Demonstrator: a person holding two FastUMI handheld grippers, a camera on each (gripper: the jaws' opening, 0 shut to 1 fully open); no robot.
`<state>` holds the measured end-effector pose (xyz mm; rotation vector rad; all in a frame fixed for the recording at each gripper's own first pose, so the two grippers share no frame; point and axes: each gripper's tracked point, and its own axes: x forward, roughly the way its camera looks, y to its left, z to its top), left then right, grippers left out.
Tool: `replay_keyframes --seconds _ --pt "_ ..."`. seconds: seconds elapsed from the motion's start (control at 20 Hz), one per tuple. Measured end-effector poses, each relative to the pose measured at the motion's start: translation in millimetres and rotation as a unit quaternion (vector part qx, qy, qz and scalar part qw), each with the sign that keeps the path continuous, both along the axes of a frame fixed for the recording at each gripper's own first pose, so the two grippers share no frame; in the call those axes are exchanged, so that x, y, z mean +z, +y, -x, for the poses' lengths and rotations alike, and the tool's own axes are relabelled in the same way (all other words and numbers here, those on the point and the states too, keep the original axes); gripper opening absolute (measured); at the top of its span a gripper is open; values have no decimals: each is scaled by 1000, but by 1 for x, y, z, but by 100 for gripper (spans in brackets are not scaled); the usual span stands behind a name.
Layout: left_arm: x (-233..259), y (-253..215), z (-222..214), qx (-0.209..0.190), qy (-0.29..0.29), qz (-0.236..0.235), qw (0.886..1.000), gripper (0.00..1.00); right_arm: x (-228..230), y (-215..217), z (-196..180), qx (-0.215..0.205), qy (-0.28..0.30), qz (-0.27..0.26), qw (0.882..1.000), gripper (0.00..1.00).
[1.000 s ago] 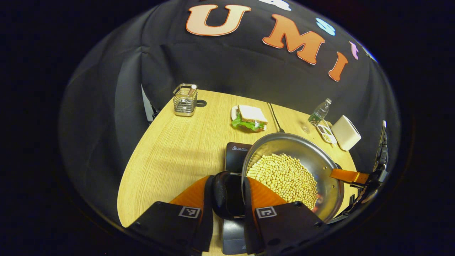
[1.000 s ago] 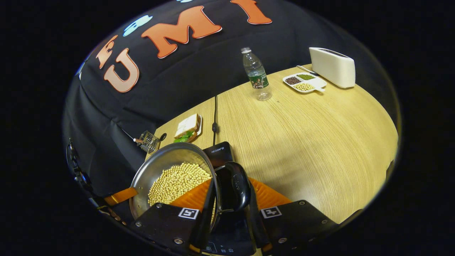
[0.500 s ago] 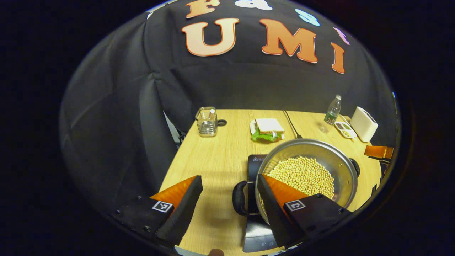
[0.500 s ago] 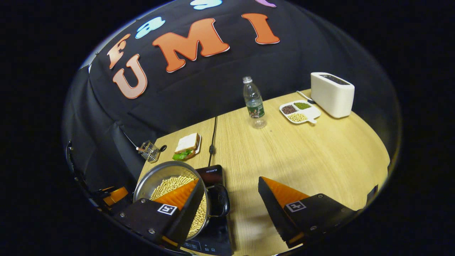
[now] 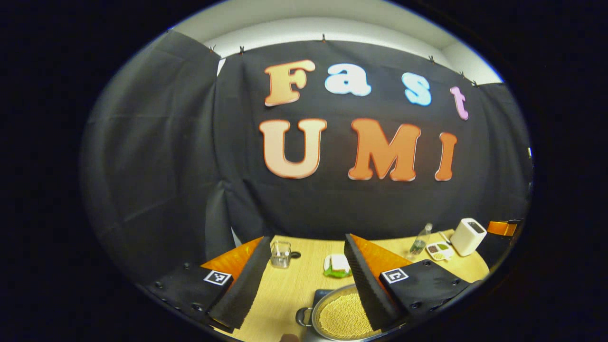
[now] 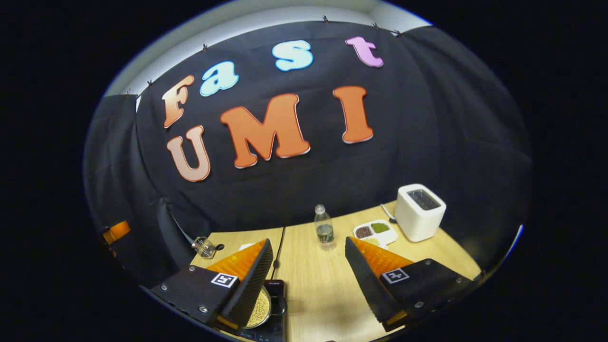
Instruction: First push the handle of the pot to place it horizontally, then grasp the pot with both hands and set it on the induction cooktop.
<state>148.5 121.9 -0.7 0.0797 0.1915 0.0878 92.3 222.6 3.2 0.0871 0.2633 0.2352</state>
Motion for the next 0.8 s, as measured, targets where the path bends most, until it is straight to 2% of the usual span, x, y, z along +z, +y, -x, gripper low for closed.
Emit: replay_keyframes --seconds 0.2,0.3,0.5,0.8 --pt "75 -25 13 -15 -48 2 999 96 76 -24 17 -7 -60 2 998 95" --pt "105 -42 22 -27 -64 25 997 99 103 -35 30 -7 -74 -6 997 95" --pt "159 -41 46 -24 -116 15 993 97 140 -59 49 -22 -124 -9 992 95" --pt "213 -60 80 -45 -158 48 985 98 166 -74 74 -29 -153 -7 988 94"
